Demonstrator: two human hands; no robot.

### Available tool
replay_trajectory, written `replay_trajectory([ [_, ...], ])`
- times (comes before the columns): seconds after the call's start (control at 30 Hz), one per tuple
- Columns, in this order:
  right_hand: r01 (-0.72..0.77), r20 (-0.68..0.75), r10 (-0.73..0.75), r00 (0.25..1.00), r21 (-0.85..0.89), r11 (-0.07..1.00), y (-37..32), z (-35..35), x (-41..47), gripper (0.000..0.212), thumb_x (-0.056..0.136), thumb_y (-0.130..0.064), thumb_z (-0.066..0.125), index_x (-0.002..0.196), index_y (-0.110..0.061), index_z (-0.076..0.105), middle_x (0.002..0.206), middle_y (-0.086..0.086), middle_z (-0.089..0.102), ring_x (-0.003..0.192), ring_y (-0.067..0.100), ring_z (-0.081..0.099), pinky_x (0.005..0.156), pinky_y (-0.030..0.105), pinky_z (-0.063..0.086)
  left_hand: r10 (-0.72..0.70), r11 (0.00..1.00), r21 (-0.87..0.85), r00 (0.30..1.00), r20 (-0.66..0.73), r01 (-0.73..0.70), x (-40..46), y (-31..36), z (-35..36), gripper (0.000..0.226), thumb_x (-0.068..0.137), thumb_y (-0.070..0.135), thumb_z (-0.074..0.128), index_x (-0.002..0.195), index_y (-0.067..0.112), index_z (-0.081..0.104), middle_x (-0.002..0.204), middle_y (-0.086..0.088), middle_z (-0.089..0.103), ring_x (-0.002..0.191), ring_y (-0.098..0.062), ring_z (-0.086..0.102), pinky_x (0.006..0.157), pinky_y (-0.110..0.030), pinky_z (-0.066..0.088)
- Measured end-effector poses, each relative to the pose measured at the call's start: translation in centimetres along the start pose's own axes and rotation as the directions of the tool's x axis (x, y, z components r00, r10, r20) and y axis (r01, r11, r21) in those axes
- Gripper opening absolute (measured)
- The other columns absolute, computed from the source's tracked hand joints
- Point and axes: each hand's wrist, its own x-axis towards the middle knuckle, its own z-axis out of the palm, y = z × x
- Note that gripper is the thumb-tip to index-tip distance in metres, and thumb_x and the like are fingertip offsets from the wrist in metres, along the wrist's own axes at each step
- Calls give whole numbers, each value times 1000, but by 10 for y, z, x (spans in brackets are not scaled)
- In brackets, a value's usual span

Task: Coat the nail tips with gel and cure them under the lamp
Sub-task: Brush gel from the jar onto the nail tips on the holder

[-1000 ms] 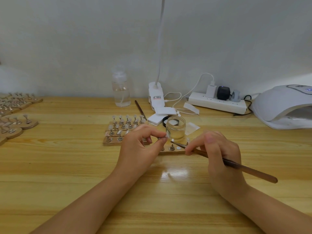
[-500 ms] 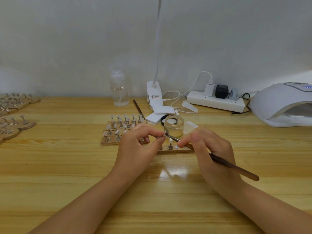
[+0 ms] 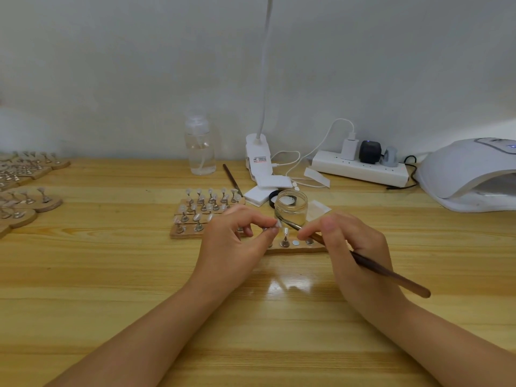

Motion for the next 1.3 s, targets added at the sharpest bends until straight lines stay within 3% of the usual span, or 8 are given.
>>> replay_trajectory([
  [0.1, -8, -4, 8, 1000, 22, 1000, 1, -1, 0, 39, 89, -35, 32, 66, -27, 62, 66, -12, 64, 68, 11, 59, 72, 39, 47, -6, 1000, -1, 1000, 1, 6, 0, 0, -1, 23, 71, 8, 75, 69, 30, 68, 71, 10, 62, 61, -1, 43, 56, -8, 33],
  [0.33, -37, -49, 41, 998, 80, 996, 2, -4, -2, 40, 88, -34, 30, 63, -31, 61, 60, -10, 63, 66, 3, 59, 70, 26, 45, -7, 1000, 2, 1000, 8, 7, -1, 2, -1, 24, 71, 8, 74, 69, 30, 68, 71, 9, 64, 61, -2, 44, 56, -8, 34],
  [0.53, 11, 7, -11, 1000, 19, 1000, 1, 0, 0, 40, 89, -33, 33, 68, -22, 64, 67, -13, 63, 68, 10, 59, 71, 34, 46, -2, 1000, -2, 1000, 13, 2, 0, 1, 0, 22, 70, 7, 74, 69, 29, 68, 70, 10, 62, 61, -2, 44, 55, -8, 33],
  [0.67, 23, -34, -21, 999, 48, 999, 1, -4, -2, 39, 89, -30, 30, 64, -31, 60, 61, -12, 61, 64, 9, 56, 68, 30, 43, -2, 1000, 5, 1000, 14, 2, -1, 1, 0, 22, 71, 8, 74, 69, 28, 68, 70, 11, 62, 61, -1, 44, 56, -8, 33],
  [0.8, 20, -6, -20, 1000, 9, 1000, -1, -2, 1, 32, 88, -32, 33, 71, -30, 60, 70, -18, 61, 71, 6, 59, 71, 30, 45, 3, 1000, 5, 1000, 17, -3, -1, 2, -1, 22, 71, 8, 74, 69, 29, 68, 69, 12, 62, 61, -1, 45, 56, -8, 34],
  [0.93, 17, -17, -16, 1000, 42, 999, 0, -2, -1, 37, 89, -32, 32, 64, -29, 60, 63, -14, 61, 64, 13, 58, 68, 36, 46, -5, 1000, 9, 1000, 16, 5, 0, 2, 0, 21, 71, 7, 74, 70, 27, 69, 70, 11, 64, 60, -1, 45, 56, -7, 33],
  [1.13, 33, -4, -33, 999, -20, 999, -1, 0, 1, 30, 88, -31, 34, 71, -28, 58, 68, -17, 57, 71, 9, 55, 68, 23, 43, -12, 1000, -2, 1000, 13, 12, 0, 2, 0, 22, 71, 8, 74, 69, 29, 68, 67, 13, 62, 60, -1, 45, 56, -7, 34],
  [1.3, 32, -5, -32, 999, 54, 998, 1, -3, -2, 37, 88, -30, 32, 64, -27, 58, 61, -7, 60, 64, 12, 57, 64, 36, 45, -7, 1000, 2, 1000, 11, 7, 0, 2, 0, 23, 71, 9, 74, 69, 31, 68, 66, 14, 62, 59, 0, 44, 55, -8, 33],
])
